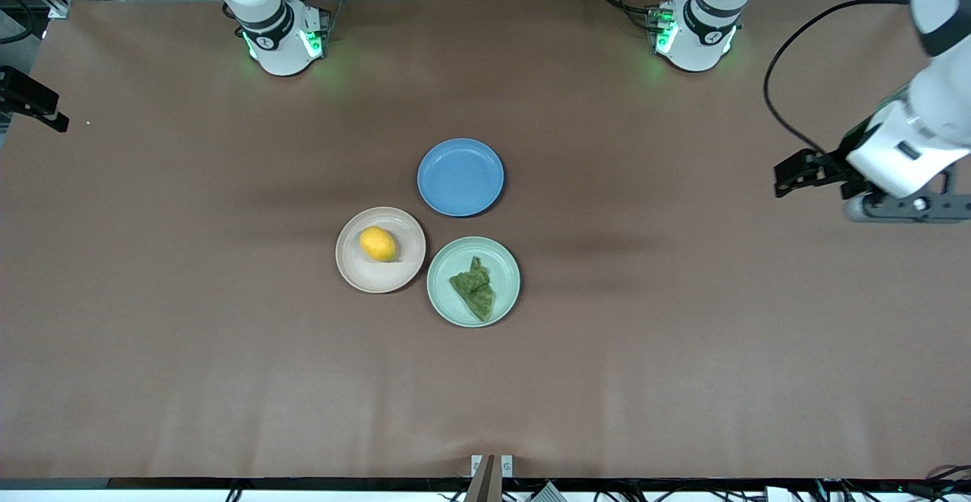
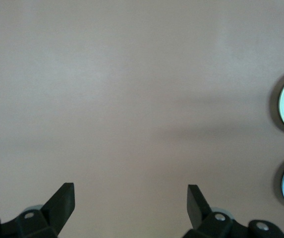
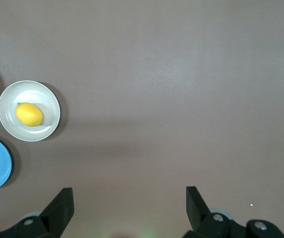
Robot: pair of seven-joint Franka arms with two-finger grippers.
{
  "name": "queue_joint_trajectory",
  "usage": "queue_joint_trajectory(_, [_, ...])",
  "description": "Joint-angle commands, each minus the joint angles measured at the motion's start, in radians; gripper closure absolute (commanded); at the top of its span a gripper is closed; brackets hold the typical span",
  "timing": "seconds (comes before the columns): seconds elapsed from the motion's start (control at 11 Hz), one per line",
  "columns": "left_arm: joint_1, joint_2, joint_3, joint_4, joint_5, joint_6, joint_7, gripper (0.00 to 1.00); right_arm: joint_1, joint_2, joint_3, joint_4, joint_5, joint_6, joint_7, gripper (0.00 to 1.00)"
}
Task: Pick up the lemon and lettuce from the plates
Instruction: 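Move the left gripper over the green lettuce on the green plate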
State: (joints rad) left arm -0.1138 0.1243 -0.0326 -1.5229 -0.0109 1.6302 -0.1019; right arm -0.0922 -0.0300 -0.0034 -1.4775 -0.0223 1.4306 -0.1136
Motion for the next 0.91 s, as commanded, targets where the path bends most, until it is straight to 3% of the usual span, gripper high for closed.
queue_joint_trajectory(0.0, [-0.058,0.038,-0.013,-0.005,-0.001,0.040,-0.061,0.00,-0.004,-0.015,0.002,-0.007,0.004,-0.018,-0.005,0.00])
queue_joint_trajectory(0.55, [-0.205,0.156,-0.015,0.000,-0.015,0.114,-0.149,0.00,-0.004,-0.007,0.000,-0.018,0.004,-0.016,-0.005,0.00])
queue_joint_trajectory(0.82, [-0.240,0.218,-0.015,0.004,-0.070,0.155,-0.156,0.00,-0.040,-0.007,-0.004,-0.111,0.010,0.001,-0.005,0.00])
